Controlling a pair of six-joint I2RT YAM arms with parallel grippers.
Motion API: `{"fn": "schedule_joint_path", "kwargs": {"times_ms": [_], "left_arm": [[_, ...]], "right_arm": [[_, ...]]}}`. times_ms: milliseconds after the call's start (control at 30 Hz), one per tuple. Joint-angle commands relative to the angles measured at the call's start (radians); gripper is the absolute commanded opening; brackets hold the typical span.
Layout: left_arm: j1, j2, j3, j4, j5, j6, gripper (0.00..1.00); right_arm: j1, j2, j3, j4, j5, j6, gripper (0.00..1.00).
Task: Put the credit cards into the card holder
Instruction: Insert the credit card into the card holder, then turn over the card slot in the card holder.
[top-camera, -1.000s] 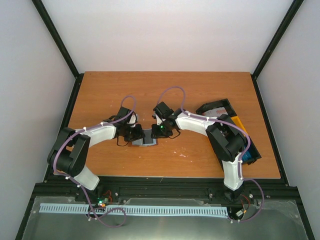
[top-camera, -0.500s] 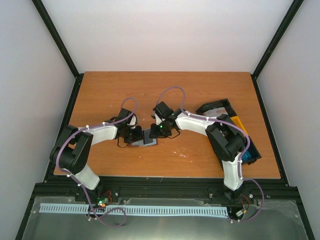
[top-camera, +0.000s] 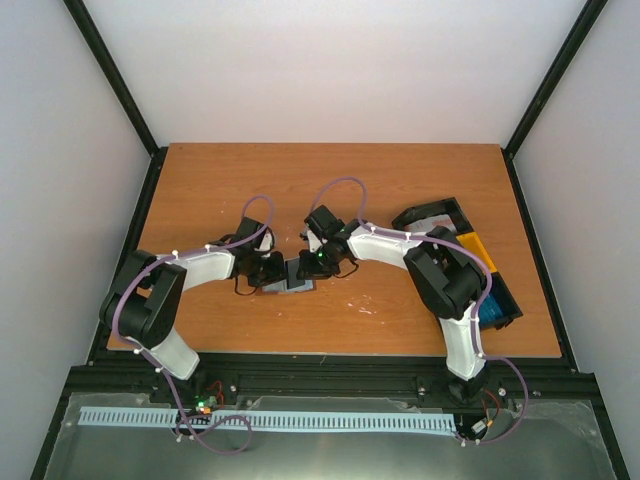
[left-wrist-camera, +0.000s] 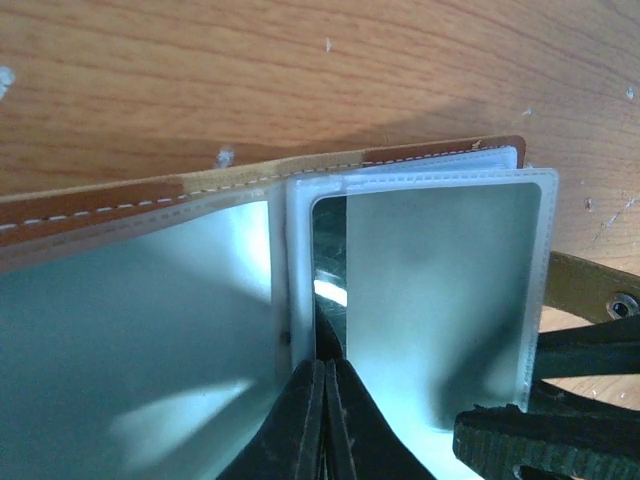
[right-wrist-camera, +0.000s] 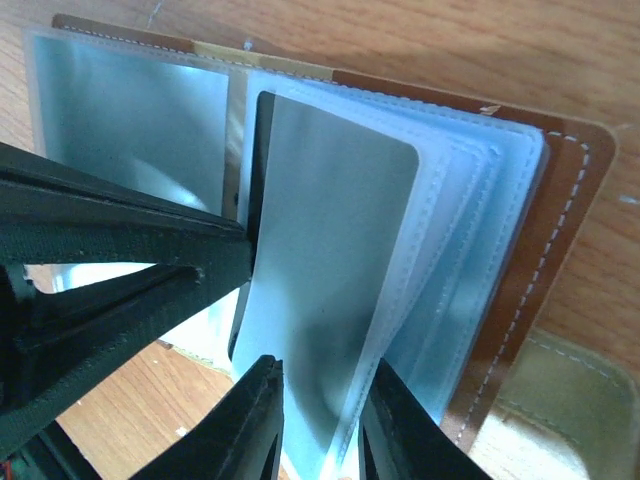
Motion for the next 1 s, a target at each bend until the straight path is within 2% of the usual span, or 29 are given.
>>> {"fn": "schedule_joint_path", "kwargs": {"times_ms": [0,167,400,700,967], "left_arm": [[-0.007,0.019,-0.014,-0.033,-0.047,-0.013,0.05],[-0.006,0.004,-0.005,-0.045,-0.069,-0.021,0.05],[-0.007,-0.018,0.009,-0.065,-0.101,-0.025,0.05],[-0.007,-0.004,0.005,-0.052,-0.09,-0.024,0.05],[-0.007,-0.008,0.009,-0.061,-0.1,-0.025,0.05]], "right_arm": [[0.007,0.006,0.012,0.029,-0.041,-0.012,0.22],[0.007,-0.012,0.012,0.041,-0.066,-0.034,0.22],[0.01,-0.029,0.032,-0.01,-0.019,-0.056,0.34],[0.013,-0.031,0.047,-0.045,0.014,-0.076,0.31],[0.016,-0.039,0.047,-0.034,-0.026,-0.083,0.26]]}}
